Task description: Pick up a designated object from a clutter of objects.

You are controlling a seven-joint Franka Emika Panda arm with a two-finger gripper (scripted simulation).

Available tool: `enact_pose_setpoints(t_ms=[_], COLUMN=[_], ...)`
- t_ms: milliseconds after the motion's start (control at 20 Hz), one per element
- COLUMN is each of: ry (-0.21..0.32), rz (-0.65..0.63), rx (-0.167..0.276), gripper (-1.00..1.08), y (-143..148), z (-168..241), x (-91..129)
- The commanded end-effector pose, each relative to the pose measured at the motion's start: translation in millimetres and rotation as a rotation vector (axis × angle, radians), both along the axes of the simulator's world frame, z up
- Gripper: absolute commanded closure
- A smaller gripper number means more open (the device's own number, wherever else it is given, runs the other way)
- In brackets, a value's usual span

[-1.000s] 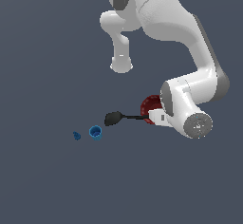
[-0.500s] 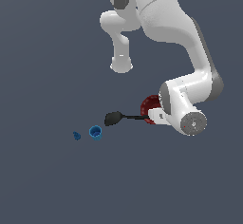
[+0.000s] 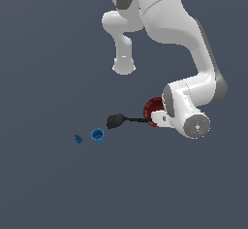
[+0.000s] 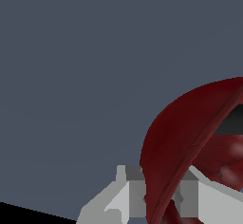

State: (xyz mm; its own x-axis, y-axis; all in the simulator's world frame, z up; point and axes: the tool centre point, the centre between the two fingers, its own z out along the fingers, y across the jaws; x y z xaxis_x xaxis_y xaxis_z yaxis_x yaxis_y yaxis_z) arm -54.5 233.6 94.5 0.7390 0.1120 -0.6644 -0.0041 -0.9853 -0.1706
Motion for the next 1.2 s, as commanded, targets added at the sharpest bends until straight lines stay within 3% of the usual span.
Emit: enact_pose_setpoints(t_ms=[0,350,550,850,1150], ry=[0.000,-0.005,-0.044,-0.167,-0.351], rz=[0.000,0.001,0.011,0.042,0.089], rx=[0.000,0.001,0.009,0.031,0.066], gripper=[1.08,1.08,1.08,1.08,1.08], y=[0,0,0,1,2], z=[0,1,9,36,80], x=[0,1,8,28,51])
